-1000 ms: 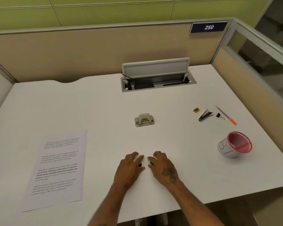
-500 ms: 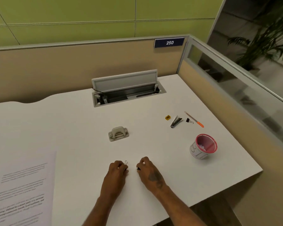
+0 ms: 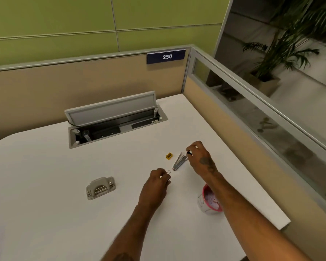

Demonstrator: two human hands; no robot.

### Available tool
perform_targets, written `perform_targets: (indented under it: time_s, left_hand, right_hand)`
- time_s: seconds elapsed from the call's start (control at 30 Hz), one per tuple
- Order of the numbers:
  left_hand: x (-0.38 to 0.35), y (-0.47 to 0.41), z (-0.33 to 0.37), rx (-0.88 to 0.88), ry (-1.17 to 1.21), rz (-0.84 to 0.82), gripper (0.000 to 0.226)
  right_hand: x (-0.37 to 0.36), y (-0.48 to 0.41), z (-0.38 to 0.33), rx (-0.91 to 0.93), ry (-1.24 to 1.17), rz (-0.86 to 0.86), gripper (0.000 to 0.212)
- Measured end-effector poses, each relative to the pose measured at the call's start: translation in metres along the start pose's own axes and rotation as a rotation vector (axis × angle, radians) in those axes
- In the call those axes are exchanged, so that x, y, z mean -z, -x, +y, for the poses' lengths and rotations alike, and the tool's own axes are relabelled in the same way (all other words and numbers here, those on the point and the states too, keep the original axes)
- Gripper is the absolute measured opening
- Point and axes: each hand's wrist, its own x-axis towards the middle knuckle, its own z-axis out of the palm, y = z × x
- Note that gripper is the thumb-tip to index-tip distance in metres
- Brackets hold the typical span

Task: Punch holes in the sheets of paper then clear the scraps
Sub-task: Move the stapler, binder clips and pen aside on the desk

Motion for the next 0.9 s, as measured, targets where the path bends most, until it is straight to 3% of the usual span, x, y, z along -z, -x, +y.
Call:
perform_targets:
  time_s: [0.3, 0.53, 0.67, 0.73, 0.9]
  left_hand:
    - [-0.05, -0.064, 0.037, -0.229, -0.152, -0.112, 0.018]
    - [-0.069, -0.075, 0.035, -0.25, -0.265, -0.141, 0.013]
    - [-0.063, -0.073, 0.036, -0.246, -0.308, -0.166, 0.028]
    - [-0.055, -0.07, 0.036, -0.201, -0.318, -0.1, 0.043]
    - [-0.012, -0.056, 0.018, -0.004, -0.308, 0.038, 0.075]
  right_hand:
    - [-0.027, -0.071, 0.057, 0.116, 0.137, -0.156, 0.02]
    - [-0.035, -0.08, 0.059, 0.231, 0.323, -0.299, 0.032]
    - [-0.029, -0.076, 0.05, 0.227, 0.409, -0.338, 0.039]
    - [-0.024, -0.073, 0.042, 0.205, 0.397, -0.332, 0.048]
    - [-0.025, -0.045, 0.002, 0.182, 0.448, -0.132, 0.07]
